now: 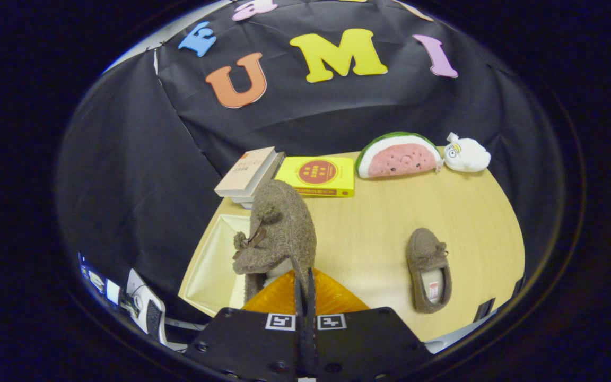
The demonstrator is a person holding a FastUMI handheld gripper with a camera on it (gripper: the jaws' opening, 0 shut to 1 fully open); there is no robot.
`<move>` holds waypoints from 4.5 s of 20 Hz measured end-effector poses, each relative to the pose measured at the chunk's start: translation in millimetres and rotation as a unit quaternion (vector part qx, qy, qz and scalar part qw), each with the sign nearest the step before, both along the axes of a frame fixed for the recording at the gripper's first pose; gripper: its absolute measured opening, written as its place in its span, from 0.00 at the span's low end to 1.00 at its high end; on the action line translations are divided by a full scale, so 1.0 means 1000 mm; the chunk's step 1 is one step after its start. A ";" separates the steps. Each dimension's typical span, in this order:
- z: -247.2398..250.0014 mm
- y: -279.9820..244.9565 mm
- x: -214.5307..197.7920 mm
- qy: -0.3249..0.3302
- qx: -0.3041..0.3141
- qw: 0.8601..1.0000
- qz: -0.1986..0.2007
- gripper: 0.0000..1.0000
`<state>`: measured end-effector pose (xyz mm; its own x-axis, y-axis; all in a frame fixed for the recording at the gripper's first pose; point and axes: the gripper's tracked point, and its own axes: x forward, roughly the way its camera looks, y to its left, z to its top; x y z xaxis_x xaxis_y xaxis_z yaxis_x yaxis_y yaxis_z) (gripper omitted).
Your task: Open the storage box then place both shoes into the box .Put the left shoe in first, then the right shoe, with the right side of both shoes facing outward in a uniform manner.
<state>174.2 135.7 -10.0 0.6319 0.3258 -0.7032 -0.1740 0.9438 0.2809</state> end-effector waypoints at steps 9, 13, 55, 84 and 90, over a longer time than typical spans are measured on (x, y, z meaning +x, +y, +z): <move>-0.054 0.133 0.012 0.034 0.021 0.999 -0.005 0.00; -0.119 0.161 0.006 0.085 0.002 0.996 -0.017 0.00; -0.032 -0.127 -0.023 -0.101 -0.097 0.988 -0.064 0.95; -0.224 -0.269 0.043 0.079 -0.133 0.985 -0.083 0.11; -0.202 -0.265 0.033 0.071 -0.108 0.986 -0.102 0.00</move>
